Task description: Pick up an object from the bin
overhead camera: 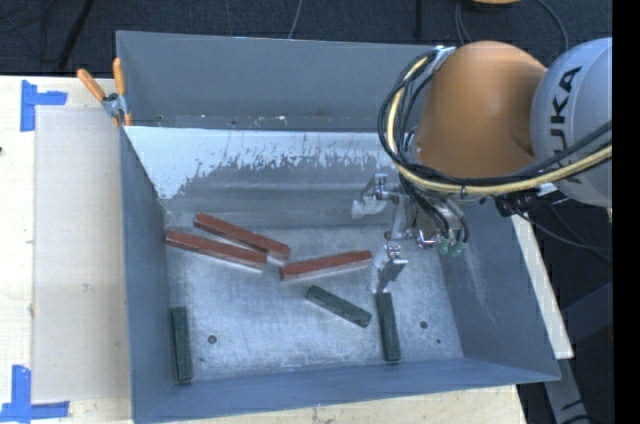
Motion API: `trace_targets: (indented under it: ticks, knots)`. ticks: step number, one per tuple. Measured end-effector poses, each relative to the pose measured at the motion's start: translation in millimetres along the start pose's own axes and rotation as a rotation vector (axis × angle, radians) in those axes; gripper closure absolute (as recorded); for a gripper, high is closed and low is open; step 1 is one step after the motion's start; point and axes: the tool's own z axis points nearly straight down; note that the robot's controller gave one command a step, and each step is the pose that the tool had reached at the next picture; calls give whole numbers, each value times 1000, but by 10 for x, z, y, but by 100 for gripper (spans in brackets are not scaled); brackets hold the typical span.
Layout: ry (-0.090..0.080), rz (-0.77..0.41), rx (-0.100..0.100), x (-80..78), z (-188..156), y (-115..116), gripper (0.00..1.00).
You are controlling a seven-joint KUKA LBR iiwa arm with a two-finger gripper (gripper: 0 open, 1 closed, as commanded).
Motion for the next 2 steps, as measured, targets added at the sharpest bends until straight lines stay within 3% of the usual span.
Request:
trace_targets:
  ticks: [1,2]
  knots:
    - [0,0,0,0,0,0,0]
    - [-4,-47,1,-28,376,31,0]
